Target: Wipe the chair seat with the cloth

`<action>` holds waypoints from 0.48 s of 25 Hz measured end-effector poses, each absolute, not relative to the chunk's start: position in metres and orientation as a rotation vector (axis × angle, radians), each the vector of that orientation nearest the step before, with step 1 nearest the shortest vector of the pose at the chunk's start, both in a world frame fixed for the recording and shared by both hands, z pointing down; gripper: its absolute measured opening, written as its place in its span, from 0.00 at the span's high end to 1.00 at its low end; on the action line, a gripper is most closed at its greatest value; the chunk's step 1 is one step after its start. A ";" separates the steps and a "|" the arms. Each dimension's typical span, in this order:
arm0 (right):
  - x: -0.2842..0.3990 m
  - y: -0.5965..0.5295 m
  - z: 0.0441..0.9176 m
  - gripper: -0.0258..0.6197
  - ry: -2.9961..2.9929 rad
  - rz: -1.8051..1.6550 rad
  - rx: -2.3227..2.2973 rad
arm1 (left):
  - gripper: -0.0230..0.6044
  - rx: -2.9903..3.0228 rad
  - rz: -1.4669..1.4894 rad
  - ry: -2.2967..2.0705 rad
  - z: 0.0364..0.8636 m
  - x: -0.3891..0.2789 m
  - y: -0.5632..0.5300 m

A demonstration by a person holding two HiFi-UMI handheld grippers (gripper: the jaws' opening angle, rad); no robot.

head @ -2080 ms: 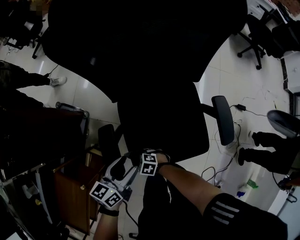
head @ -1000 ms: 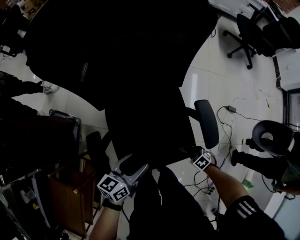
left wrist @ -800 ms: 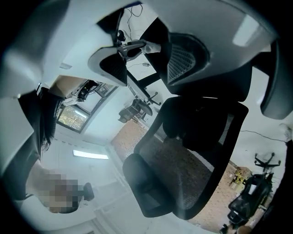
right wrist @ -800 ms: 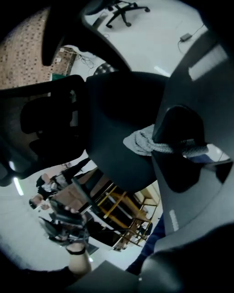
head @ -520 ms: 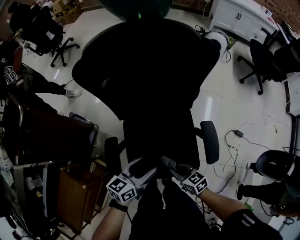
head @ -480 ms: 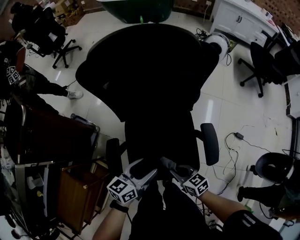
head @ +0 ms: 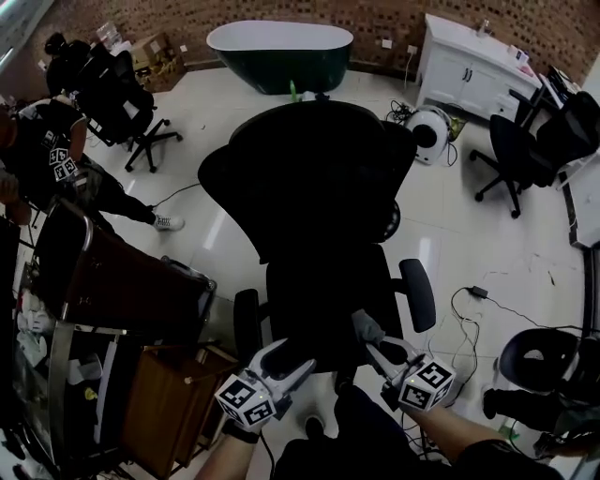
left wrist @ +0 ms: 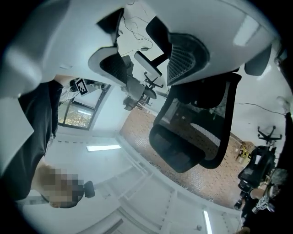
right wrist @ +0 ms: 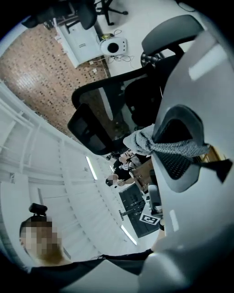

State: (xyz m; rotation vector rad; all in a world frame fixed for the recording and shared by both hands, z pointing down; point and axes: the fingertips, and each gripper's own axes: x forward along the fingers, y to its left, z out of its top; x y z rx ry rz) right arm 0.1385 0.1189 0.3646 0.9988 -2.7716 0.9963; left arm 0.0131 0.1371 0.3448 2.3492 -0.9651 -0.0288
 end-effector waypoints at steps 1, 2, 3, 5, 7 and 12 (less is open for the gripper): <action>0.136 0.131 0.356 0.91 -2.786 0.997 1.012 | 0.49 2.366 -0.038 -0.960 0.338 0.012 0.148; 0.132 0.145 0.347 0.91 -2.804 0.989 1.021 | 0.49 2.386 -0.049 -0.953 0.331 0.009 0.160; 0.126 0.160 0.337 0.91 -2.823 0.976 1.026 | 0.49 2.408 -0.060 -0.943 0.324 0.007 0.174; 0.112 0.197 0.316 0.91 -2.862 0.938 1.038 | 0.49 2.454 -0.068 -0.920 0.313 -0.001 0.210; 0.100 0.237 0.294 0.91 -2.900 0.887 1.056 | 0.49 2.490 -0.079 -0.905 0.303 -0.011 0.253; 0.082 0.334 0.249 0.91 -2.941 0.769 1.069 | 0.49 2.508 -0.089 -0.886 0.274 -0.031 0.364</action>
